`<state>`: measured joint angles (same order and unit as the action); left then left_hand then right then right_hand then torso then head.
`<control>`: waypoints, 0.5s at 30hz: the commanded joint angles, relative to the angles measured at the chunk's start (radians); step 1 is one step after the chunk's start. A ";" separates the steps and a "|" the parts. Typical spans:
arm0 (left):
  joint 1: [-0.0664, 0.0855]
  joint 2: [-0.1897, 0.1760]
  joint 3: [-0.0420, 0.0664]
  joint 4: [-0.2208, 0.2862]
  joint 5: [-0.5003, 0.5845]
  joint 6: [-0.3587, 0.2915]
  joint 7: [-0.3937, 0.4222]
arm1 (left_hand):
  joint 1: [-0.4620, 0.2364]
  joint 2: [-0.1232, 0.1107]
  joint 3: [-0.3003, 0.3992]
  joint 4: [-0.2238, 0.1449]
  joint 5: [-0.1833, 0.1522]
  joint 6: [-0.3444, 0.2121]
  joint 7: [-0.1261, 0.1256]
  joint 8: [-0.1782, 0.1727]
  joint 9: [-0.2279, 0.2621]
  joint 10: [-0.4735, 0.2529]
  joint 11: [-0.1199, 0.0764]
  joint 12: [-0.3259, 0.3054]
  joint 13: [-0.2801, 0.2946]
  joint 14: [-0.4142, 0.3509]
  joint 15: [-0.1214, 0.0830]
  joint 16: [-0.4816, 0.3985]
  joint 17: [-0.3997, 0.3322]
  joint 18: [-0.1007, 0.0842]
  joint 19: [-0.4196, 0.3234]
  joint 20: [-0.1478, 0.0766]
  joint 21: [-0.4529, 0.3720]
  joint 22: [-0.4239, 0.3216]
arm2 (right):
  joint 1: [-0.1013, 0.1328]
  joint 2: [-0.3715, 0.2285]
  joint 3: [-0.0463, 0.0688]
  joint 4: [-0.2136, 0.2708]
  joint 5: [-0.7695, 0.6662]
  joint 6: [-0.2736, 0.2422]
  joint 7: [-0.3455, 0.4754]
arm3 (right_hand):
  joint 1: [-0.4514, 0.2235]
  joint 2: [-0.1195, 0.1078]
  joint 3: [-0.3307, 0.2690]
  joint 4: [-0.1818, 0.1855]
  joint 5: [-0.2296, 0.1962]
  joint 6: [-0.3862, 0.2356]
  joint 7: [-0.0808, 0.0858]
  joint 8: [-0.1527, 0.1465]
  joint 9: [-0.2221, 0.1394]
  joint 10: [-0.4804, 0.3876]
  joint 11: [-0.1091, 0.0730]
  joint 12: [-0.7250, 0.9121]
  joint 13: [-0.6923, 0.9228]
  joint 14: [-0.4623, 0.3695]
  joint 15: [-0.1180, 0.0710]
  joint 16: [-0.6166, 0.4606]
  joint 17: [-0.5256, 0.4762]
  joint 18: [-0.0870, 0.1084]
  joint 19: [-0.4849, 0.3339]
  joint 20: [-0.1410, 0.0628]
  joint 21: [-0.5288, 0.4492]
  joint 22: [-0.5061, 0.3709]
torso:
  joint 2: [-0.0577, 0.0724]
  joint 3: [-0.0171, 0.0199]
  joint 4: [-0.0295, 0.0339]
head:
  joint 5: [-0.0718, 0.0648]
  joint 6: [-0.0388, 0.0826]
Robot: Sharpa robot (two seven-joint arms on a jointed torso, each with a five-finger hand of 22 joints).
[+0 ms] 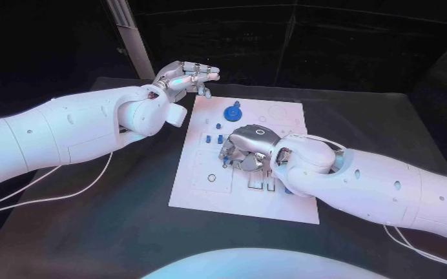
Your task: Assemble the parts on the task board
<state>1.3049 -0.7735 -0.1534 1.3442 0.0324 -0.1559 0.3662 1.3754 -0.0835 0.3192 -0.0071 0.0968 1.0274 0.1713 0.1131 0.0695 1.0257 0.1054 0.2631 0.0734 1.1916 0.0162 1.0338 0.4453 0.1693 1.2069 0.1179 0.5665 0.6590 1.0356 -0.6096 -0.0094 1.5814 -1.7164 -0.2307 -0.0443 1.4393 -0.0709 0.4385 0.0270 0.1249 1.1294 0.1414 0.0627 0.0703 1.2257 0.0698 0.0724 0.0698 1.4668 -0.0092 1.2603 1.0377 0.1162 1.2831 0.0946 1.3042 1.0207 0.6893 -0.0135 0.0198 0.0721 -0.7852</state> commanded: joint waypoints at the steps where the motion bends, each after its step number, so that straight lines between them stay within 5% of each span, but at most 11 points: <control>1: 0.002 0.002 0.001 0.000 0.004 0.013 0.004 | 0.008 0.000 0.005 -0.001 0.000 0.006 -0.001 0.006 0.000 0.004 0.001 0.005 -0.001 -0.007 0.003 -0.006 -0.001 0.014 -0.004 -0.001 -0.003 -0.001 | 0.000 0.004 0.000 -0.004 -0.027 0.036 0.001 | -0.011 -0.001 0.005 -0.002 0.005 -0.002 0.005 0.002 0.000 0.001 0.007 -0.002 0.000 0.022 0.001 0.002 -0.001 -0.006 0.003 0.002 0.001 -0.001 | -0.001 -0.0003 -0.0006 | 0.001 -0.001; 15: 0.002 0.000 0.001 0.001 0.004 0.014 0.002 | 0.008 0.000 0.005 -0.001 0.000 0.006 -0.001 0.006 0.000 0.004 0.001 0.005 -0.001 -0.007 0.003 -0.006 -0.001 0.014 -0.004 -0.001 -0.003 -0.001 | -0.005 0.015 -0.001 -0.015 -0.059 0.053 -0.012 | -0.011 -0.001 0.005 -0.002 0.005 -0.002 0.005 0.002 0.000 0.001 0.007 -0.002 0.000 0.022 0.001 0.002 -0.001 -0.006 0.003 0.002 0.001 -0.001 | -0.001 -0.0005 -0.0006 | 0.004 -0.002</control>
<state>1.3049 -0.7738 -0.1534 1.3442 0.0325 -0.1540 0.3644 1.3754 -0.0835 0.3191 -0.0071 0.0968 1.0274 0.1713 0.1131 0.0694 1.0257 0.1054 0.2632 0.0736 1.1916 0.0162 1.0338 0.4454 0.1694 1.2069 0.1179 0.5665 0.6591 1.0304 -0.5952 -0.0099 1.5661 -1.7512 -0.1960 -0.0508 1.4393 -0.0709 0.4384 0.0270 0.1248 1.1281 0.1403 0.0618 0.0691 1.2257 0.0698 0.0724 0.0698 1.4668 -0.0091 1.2603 1.0378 0.1162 1.2830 0.0946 1.3042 1.0208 0.6885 -0.0139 0.0194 0.0755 -0.7863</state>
